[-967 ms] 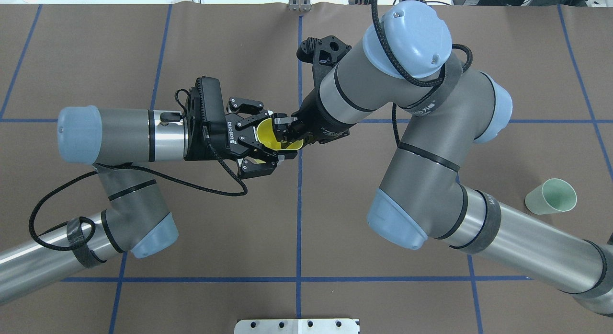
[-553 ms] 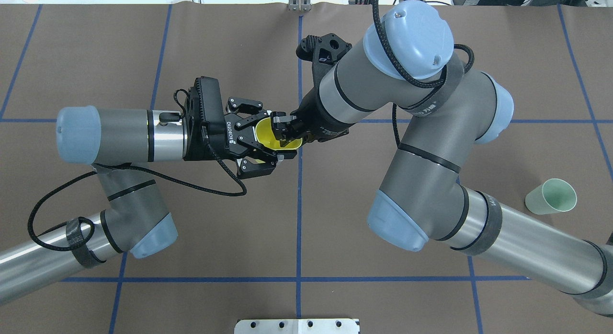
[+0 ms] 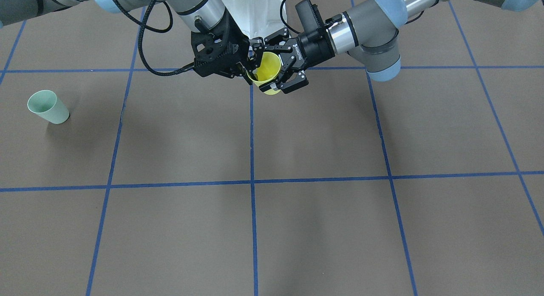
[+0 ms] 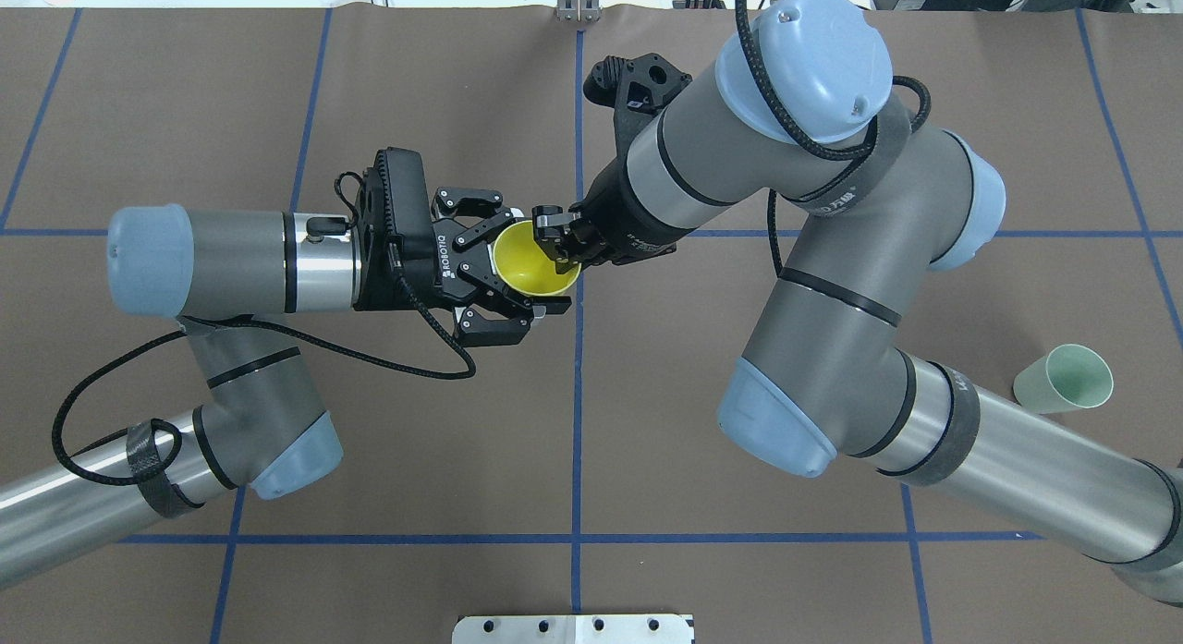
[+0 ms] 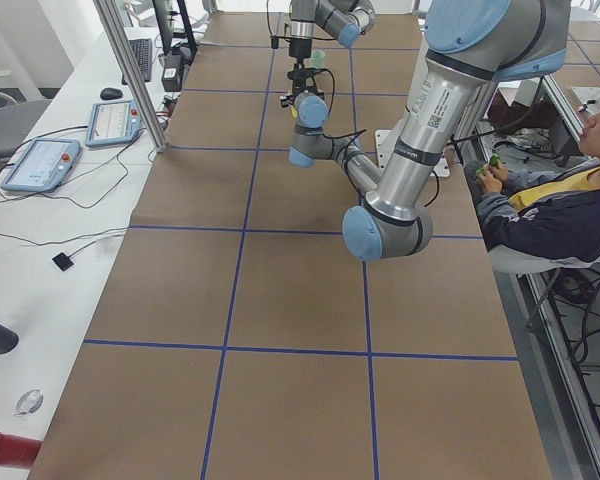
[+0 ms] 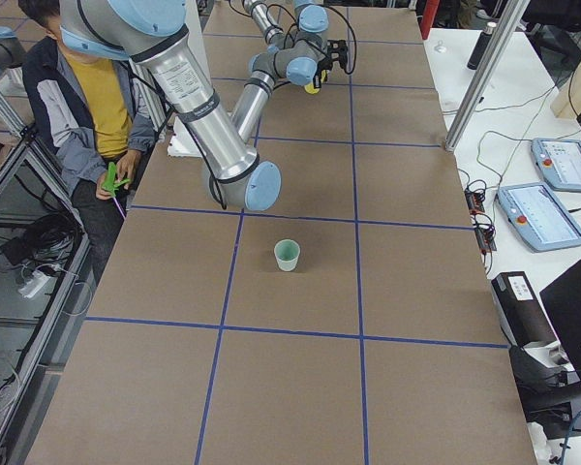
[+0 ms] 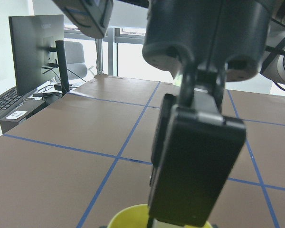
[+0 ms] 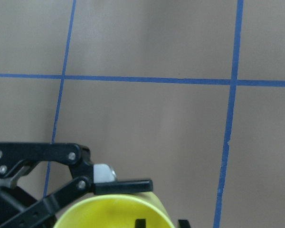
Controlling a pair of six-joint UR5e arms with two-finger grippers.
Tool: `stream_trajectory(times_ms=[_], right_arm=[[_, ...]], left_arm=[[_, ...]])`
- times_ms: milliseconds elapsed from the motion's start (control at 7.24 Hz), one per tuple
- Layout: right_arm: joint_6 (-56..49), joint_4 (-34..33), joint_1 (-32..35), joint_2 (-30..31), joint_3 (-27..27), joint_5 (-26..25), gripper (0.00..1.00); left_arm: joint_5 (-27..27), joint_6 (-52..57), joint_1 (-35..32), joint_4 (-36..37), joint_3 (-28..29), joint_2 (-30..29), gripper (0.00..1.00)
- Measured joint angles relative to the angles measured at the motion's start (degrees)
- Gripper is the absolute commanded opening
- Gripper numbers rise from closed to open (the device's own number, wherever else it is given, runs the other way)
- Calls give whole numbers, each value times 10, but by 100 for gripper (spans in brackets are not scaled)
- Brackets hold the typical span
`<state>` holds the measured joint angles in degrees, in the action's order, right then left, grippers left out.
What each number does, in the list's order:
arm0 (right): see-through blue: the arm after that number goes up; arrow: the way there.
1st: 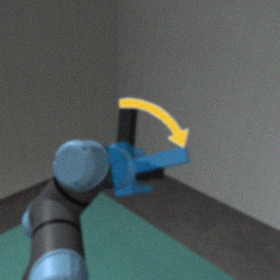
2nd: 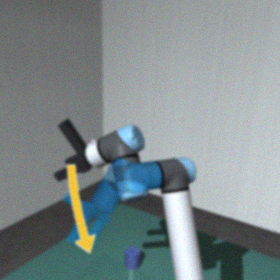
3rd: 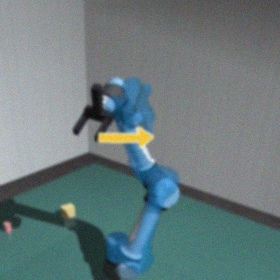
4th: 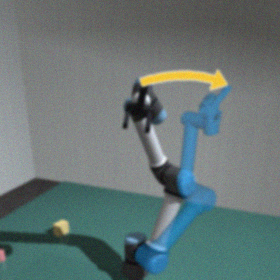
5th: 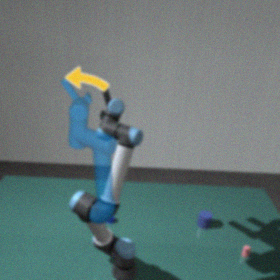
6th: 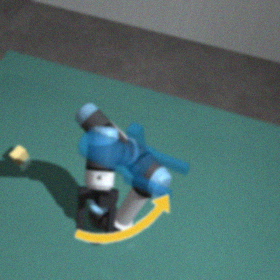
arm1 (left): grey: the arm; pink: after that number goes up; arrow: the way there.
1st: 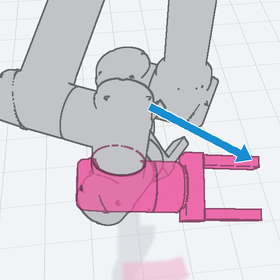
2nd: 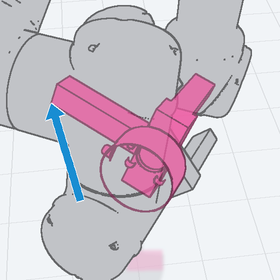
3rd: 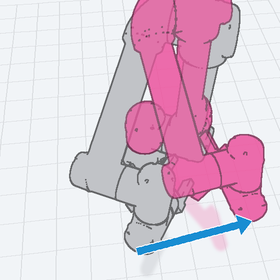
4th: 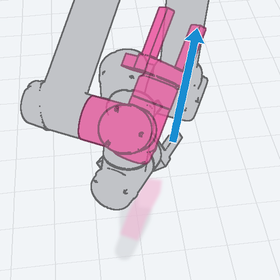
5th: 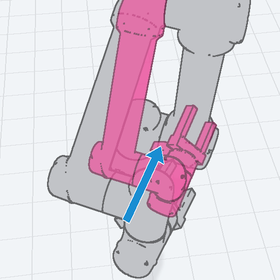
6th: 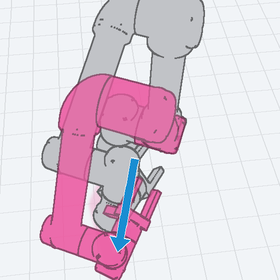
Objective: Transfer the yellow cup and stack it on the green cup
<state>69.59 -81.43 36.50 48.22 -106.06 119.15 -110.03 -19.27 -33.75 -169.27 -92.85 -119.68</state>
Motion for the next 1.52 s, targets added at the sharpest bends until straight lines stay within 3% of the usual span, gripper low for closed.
stream_trajectory(times_ms=[553,967,1520], right_arm=[[1,-2,13,7,-3,1,0],[0,-10,56,48,-4,5,0],[-41,-110,151,67,-22,41,0]], left_arm=[[0,-2,0,0,-3,-1,100],[1,-5,-2,1,-4,0,100],[8,-92,-31,29,-1,32,100]])
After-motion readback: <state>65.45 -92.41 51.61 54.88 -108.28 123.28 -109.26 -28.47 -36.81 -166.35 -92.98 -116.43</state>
